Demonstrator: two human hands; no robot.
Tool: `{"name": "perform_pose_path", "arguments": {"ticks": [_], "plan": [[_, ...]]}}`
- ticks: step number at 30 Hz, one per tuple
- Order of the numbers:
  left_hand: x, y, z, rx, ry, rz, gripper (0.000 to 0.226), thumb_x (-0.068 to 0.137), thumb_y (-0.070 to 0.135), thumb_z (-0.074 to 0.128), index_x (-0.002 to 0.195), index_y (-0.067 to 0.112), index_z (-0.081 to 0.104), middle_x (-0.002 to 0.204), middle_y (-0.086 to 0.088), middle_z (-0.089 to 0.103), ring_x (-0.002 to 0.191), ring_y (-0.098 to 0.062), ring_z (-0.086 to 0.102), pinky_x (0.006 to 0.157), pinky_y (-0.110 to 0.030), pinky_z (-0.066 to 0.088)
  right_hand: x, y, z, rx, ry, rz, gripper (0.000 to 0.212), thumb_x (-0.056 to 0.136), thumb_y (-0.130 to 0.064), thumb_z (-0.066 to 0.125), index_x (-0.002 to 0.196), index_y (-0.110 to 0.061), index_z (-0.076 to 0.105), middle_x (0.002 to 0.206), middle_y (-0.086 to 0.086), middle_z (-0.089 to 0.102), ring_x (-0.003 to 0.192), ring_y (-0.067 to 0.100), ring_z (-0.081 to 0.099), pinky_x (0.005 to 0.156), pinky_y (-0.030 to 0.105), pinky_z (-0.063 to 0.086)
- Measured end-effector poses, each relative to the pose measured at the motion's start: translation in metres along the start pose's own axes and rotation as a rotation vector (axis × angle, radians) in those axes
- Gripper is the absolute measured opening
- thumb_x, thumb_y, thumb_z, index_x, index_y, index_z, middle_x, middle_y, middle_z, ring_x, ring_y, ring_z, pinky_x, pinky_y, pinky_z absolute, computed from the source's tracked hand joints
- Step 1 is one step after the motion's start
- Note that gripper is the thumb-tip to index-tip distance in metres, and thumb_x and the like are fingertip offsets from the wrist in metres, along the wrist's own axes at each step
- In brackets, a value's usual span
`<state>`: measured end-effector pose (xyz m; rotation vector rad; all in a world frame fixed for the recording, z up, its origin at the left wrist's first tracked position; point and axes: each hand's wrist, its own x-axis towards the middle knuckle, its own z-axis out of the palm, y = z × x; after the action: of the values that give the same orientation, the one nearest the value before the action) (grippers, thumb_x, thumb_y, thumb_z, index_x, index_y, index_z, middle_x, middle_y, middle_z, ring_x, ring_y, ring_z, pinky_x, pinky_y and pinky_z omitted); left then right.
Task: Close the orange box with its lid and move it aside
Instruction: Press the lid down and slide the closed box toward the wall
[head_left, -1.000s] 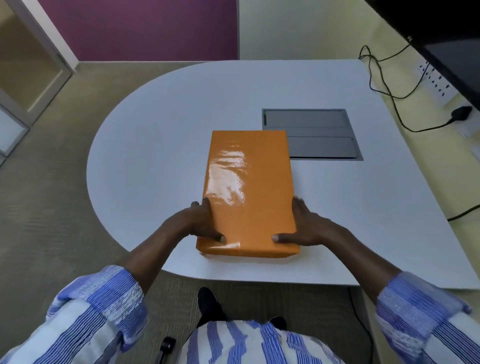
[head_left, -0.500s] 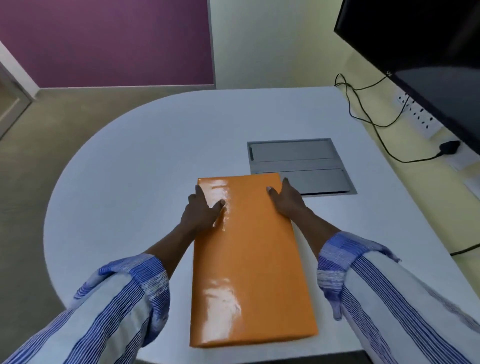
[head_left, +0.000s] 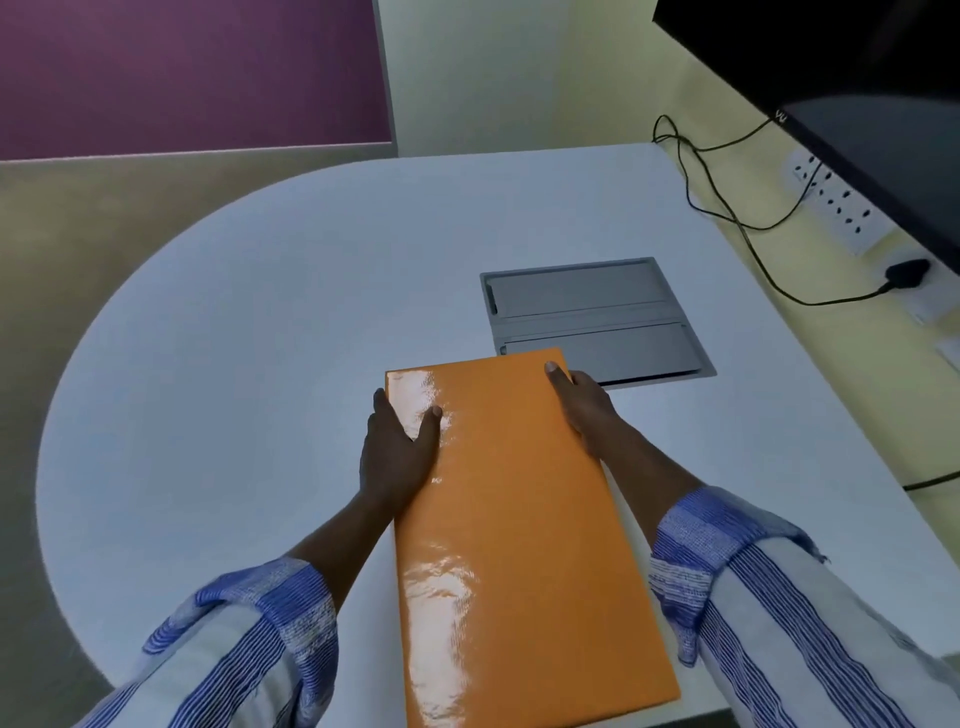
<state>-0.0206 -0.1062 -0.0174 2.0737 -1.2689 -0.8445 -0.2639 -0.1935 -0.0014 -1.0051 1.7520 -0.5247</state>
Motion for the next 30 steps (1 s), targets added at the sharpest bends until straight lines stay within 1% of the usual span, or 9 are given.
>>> {"name": "perform_pose_path", "arguments": {"ticks": [6,10,13,15,16,18,20,24,30], "plan": [[0.001,-0.005,-0.008,-0.125,-0.092,-0.056,0.095,0.091,0.069,0.054,0.162,0.024,0.011,0.168,-0.008,0.029,0.148,-0.038,0.039,0.115,-0.061,0.039,-0.029,0.008,-0.011,-0.028,-0.001,0.015,0.091,0.083,-0.080,0.049,0.152,-0.020,0.039,0.145,0.009,0.053,0.125,0.031,0.056,0.106,0.053,0.047],[-0.023,-0.022,-0.018,-0.277,-0.173,-0.193,0.104,0.080,0.083,0.046,0.162,0.027,0.012,0.165,-0.010,0.034,0.143,-0.038,0.046,0.113,-0.063,0.040,-0.065,0.033,-0.019,-0.063,-0.030,-0.010,0.095,0.081,-0.083,0.050,0.153,-0.022,0.037,0.150,0.008,0.050,0.128,0.030,0.056,0.107,0.053,0.047],[-0.049,-0.038,-0.019,-0.462,-0.232,-0.268,0.084,0.086,0.083,0.039,0.153,0.031,0.038,0.153,-0.004,0.053,0.131,-0.029,0.059,0.111,-0.061,0.044,-0.089,0.058,-0.026,-0.047,-0.062,-0.006,0.093,0.083,-0.081,0.049,0.154,-0.022,0.036,0.150,0.006,0.051,0.124,0.026,0.057,0.102,0.047,0.050],[-0.066,-0.045,-0.019,-0.646,-0.257,-0.321,0.059,0.091,0.079,0.036,0.129,0.040,0.059,0.137,0.005,0.066,0.113,-0.018,0.069,0.106,-0.053,0.049,-0.105,0.074,-0.030,0.002,-0.093,0.019,0.092,0.082,-0.081,0.048,0.153,-0.024,0.038,0.143,0.004,0.056,0.116,0.022,0.061,0.093,0.041,0.052],[-0.074,-0.048,-0.018,-0.706,-0.247,-0.359,0.056,0.093,0.076,0.034,0.125,0.039,0.060,0.136,0.004,0.066,0.112,-0.019,0.068,0.104,-0.049,0.048,-0.112,0.081,-0.031,0.026,-0.113,0.030,0.091,0.082,-0.082,0.047,0.152,-0.025,0.040,0.137,0.001,0.059,0.112,0.019,0.062,0.089,0.038,0.052],[-0.087,-0.057,-0.014,-0.746,-0.237,-0.419,0.071,0.094,0.075,0.031,0.139,0.026,0.055,0.142,-0.008,0.060,0.126,-0.030,0.060,0.110,-0.054,0.044,-0.124,0.094,-0.033,0.085,-0.164,0.042,0.087,0.082,-0.082,0.046,0.149,-0.027,0.044,0.125,-0.006,0.064,0.107,0.014,0.065,0.083,0.035,0.054],[-0.099,-0.061,-0.010,-0.813,-0.318,-0.406,0.080,0.094,0.076,0.027,0.146,0.022,0.054,0.139,-0.015,0.064,0.127,-0.038,0.061,0.110,-0.059,0.045,-0.131,0.103,-0.032,0.139,-0.207,0.047,0.081,0.085,-0.079,0.045,0.147,-0.028,0.047,0.124,-0.007,0.066,0.108,0.017,0.067,0.089,0.040,0.056],[-0.112,-0.057,-0.003,-1.077,-0.457,-0.381,0.071,0.101,0.067,0.028,0.147,0.020,0.054,0.136,-0.022,0.065,0.119,-0.042,0.067,0.088,-0.052,0.060,-0.133,0.106,-0.030,0.117,-0.207,0.035,0.074,0.092,-0.073,0.042,0.149,-0.026,0.045,0.135,0.002,0.063,0.116,0.024,0.065,0.103,0.051,0.051],[-0.125,-0.028,0.012,-1.035,-0.478,-0.350,0.057,0.097,0.062,0.050,0.139,0.024,0.061,0.133,-0.021,0.067,0.118,-0.043,0.067,0.088,-0.053,0.060,-0.133,0.108,-0.069,0.091,-0.192,-0.019,0.069,0.096,-0.069,0.041,0.147,-0.024,0.049,0.133,0.001,0.064,0.115,0.022,0.065,0.103,0.048,0.051]]}}
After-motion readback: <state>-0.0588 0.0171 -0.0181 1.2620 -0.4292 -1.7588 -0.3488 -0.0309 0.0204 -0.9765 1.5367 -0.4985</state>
